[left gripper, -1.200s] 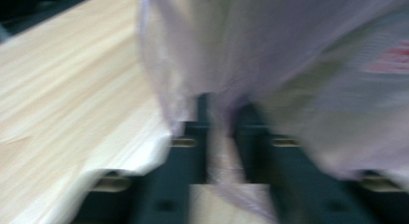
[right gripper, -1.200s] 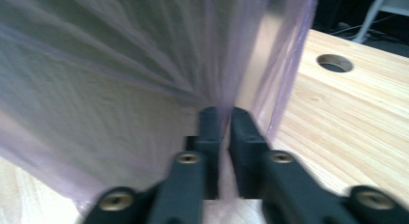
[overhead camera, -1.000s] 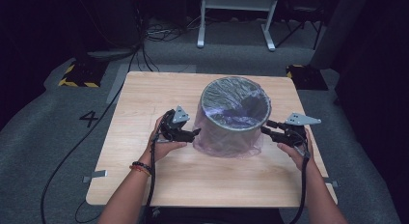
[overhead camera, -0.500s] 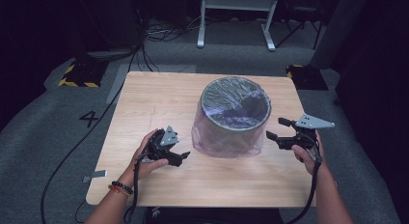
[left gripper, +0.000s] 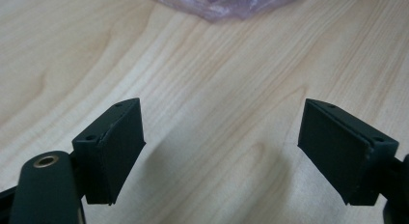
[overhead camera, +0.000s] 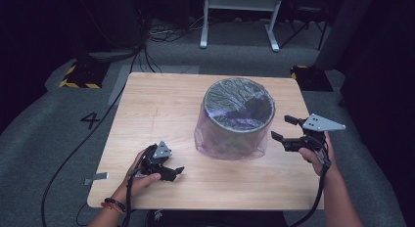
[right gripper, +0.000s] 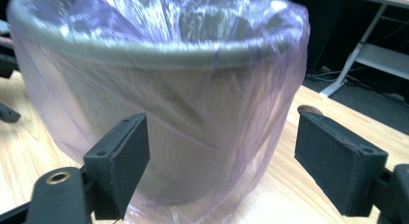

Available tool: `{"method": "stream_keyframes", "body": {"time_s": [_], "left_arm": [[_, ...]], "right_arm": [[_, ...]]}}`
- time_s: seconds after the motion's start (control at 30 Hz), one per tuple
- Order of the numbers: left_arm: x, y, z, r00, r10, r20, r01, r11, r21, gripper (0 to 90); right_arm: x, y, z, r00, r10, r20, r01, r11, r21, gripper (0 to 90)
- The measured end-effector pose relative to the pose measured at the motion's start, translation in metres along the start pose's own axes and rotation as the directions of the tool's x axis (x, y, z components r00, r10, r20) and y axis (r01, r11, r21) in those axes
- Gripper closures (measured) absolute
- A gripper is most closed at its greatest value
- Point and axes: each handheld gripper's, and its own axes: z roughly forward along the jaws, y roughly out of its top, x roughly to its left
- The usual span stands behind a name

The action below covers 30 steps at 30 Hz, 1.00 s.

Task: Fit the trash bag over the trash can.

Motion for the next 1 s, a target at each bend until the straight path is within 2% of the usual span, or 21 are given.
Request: {"method": "stream_keyframes", "body": {"time_s": [0.13,0.2,0.37,0.57,0.93,1.0], "left_arm": [[-0.002,-0.006,0.001,0.9999,-0.001,-0.011,0.001,0.9999,0.015,15.9],[-0.002,-0.008,0.001,0.9996,-0.008,-0.028,0.008,1.0,0.003,16.2],[-0.004,-0.01,0.0,0.9991,-0.016,-0.04,0.016,0.9999,0.004,16.0],[-0.004,-0.01,0.0,0.9991,-0.013,-0.039,0.013,0.9999,0.007,15.1],[-0.004,-0.01,0.0,0.9992,-0.012,-0.039,0.012,0.9999,0.008,14.8],[-0.004,-0.01,0.0,0.9992,-0.011,-0.038,0.012,0.9999,0.008,14.8]], "right_arm": [[0.002,0.007,-0.002,1.0,-0.006,0.0,0.006,1.0,-0.006,20.2],[0.003,0.011,-0.003,0.9999,-0.011,-0.008,0.011,1.0,-0.006,20.2],[0.007,0.019,-0.003,0.9998,-0.02,-0.008,0.02,1.0,-0.004,20.2],[0.01,0.029,-0.001,0.9988,-0.038,0.031,0.038,0.999,0.012,20.2],[0.014,0.043,-0.007,0.9982,-0.052,0.03,0.053,0.998,-0.028,18.9],[0.015,0.046,-0.008,0.9976,-0.057,0.038,0.058,0.998,-0.021,18.9]]}}
